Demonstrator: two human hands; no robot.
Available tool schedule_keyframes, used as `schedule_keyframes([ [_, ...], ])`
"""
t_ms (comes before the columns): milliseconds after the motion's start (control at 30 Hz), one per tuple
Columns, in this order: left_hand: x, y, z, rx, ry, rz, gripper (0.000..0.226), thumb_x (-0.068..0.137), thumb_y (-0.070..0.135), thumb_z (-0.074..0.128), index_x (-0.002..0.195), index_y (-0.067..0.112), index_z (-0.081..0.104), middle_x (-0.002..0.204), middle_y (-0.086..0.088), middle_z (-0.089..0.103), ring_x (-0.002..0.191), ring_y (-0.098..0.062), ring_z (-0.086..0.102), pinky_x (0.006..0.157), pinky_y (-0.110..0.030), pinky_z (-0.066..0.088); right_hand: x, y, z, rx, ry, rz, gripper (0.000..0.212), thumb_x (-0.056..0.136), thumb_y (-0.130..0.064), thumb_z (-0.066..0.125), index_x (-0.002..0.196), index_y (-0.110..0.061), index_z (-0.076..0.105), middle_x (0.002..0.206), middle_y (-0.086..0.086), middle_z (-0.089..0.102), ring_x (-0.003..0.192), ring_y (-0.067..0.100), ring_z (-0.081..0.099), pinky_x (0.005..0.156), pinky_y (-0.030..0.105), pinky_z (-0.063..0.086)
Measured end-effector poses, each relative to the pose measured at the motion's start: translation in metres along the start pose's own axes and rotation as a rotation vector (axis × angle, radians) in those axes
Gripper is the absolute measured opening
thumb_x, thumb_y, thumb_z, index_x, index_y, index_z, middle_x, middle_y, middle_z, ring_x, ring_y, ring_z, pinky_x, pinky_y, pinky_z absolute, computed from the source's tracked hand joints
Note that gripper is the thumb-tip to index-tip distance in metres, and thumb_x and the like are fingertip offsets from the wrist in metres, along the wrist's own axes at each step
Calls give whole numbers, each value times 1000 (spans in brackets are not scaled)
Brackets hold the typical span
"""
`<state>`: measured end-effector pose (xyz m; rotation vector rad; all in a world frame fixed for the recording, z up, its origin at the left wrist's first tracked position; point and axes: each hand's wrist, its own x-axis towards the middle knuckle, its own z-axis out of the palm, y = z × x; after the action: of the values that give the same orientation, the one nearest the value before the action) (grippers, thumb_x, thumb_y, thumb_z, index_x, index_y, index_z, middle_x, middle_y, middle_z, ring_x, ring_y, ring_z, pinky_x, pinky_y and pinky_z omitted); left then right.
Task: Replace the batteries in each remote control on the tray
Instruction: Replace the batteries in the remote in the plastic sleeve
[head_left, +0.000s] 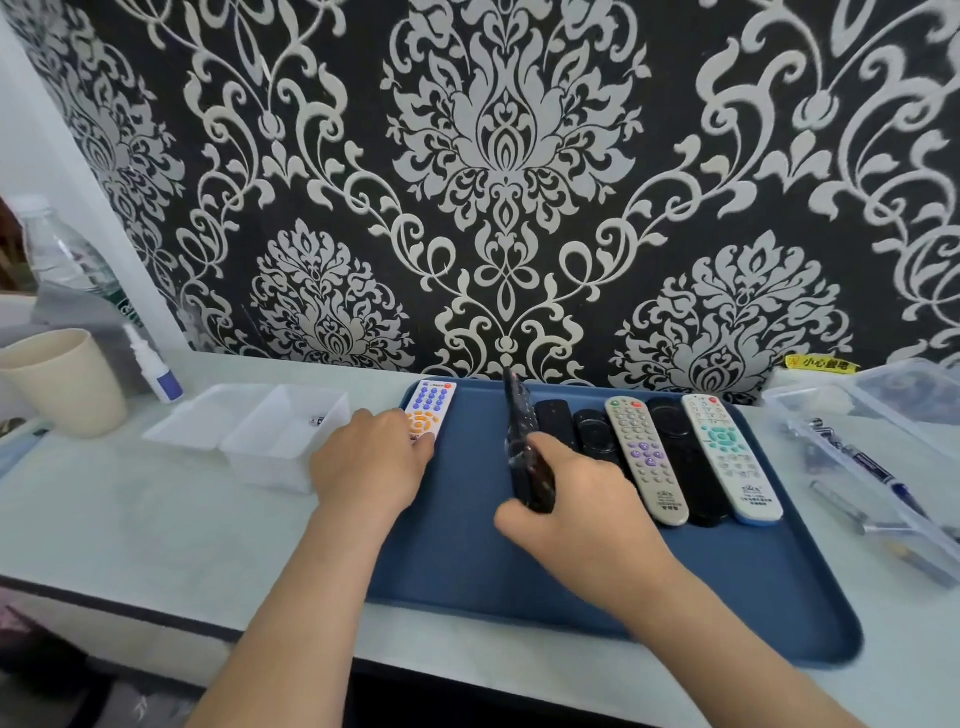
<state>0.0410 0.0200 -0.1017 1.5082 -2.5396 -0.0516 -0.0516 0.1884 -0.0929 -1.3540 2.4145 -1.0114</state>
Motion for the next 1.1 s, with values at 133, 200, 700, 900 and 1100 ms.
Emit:
schedule_keyframes([
  [133, -1, 4, -1, 36, 16, 13, 41, 94, 50, 42, 120, 20, 55, 118, -7, 54, 112, -28, 48, 77, -37, 41, 9, 5, -11, 473, -27, 248, 43, 62, -33, 60, 100, -13, 64, 86, -3, 75, 85, 22, 69, 83, 40, 56],
  [200, -5, 13, -3, -63, 126, 116, 37, 95, 40, 44, 124, 19, 53, 122, -7, 52, 113, -28, 45, 84, -37, 42, 14, 12, -15, 788, -70, 371, 32, 62, -21, 53, 89, -8, 62, 78, 4, 70, 70, 25, 63, 76, 44, 55],
  [700, -36, 75, 15, -345, -361, 577, 35, 89, 41, 49, 123, 31, 43, 116, 9, 55, 116, -20, 42, 92, -44, 42, 17, 31, -52, 1710, -42, 322, 33, 89, 3, 53, 120, -7, 58, 109, 20, 66, 99, 34, 72, 81, 37, 59],
  [900, -28, 79, 22, -382, -165, 566, 21, 93, 32, 43, 107, 29, 58, 107, 8, 59, 106, -21, 53, 80, -41, 48, 16, 30, -50, 1550, -24, 298, 31, 83, -21, 65, 110, -7, 68, 101, 13, 74, 89, 26, 73, 70, 30, 55],
  [1100, -42, 93, -21, -1340, -390, 214, 21, 98, 30, 48, 101, 26, 69, 80, 2, 70, 68, -19, 65, 63, -37, 56, 15, 27, -44, 1392, 132, 297, 27, 96, -21, 61, 119, -9, 61, 96, 9, 75, 82, 22, 72, 65, 36, 58],
])
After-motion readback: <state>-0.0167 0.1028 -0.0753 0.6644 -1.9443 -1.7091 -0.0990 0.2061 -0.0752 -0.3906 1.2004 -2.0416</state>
